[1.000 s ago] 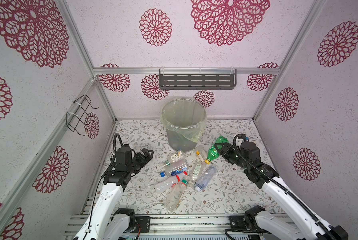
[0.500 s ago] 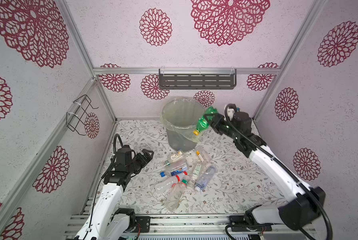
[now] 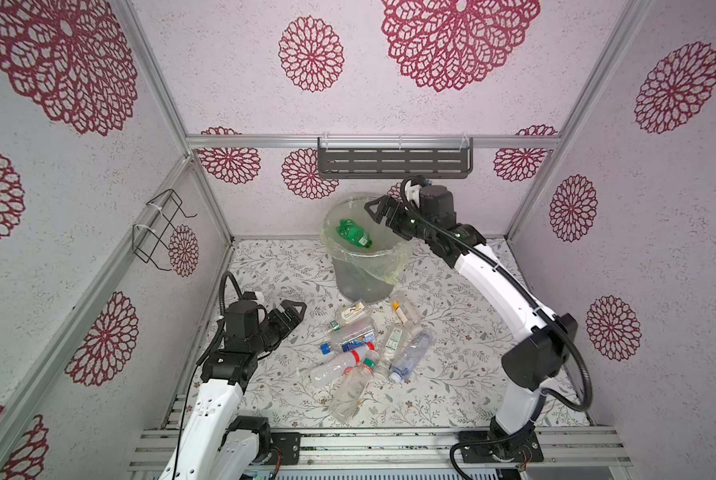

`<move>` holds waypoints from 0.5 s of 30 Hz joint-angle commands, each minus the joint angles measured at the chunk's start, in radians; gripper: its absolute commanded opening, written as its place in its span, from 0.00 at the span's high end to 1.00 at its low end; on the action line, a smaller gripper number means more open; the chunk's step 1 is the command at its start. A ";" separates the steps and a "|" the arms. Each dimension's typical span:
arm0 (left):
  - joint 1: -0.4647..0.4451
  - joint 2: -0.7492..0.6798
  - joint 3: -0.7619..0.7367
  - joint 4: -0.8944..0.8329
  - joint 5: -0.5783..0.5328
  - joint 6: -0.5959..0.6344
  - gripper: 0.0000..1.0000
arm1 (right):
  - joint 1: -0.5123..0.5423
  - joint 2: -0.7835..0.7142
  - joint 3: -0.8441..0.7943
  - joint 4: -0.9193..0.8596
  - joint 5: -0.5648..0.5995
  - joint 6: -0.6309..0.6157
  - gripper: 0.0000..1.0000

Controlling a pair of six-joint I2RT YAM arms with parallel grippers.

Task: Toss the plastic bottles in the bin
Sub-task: 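Withdraw the empty right gripper from the bin back toward the pile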

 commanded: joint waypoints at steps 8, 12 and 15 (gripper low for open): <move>0.007 -0.010 0.012 0.038 0.054 0.032 0.03 | -0.008 -0.417 -0.467 0.157 0.142 -0.128 0.01; 0.002 -0.022 0.015 0.036 0.064 0.045 0.03 | -0.007 -0.523 -0.606 0.179 0.171 -0.129 0.01; 0.001 -0.025 0.020 0.020 0.065 0.058 0.03 | -0.007 -0.592 -0.690 0.175 0.204 -0.128 0.01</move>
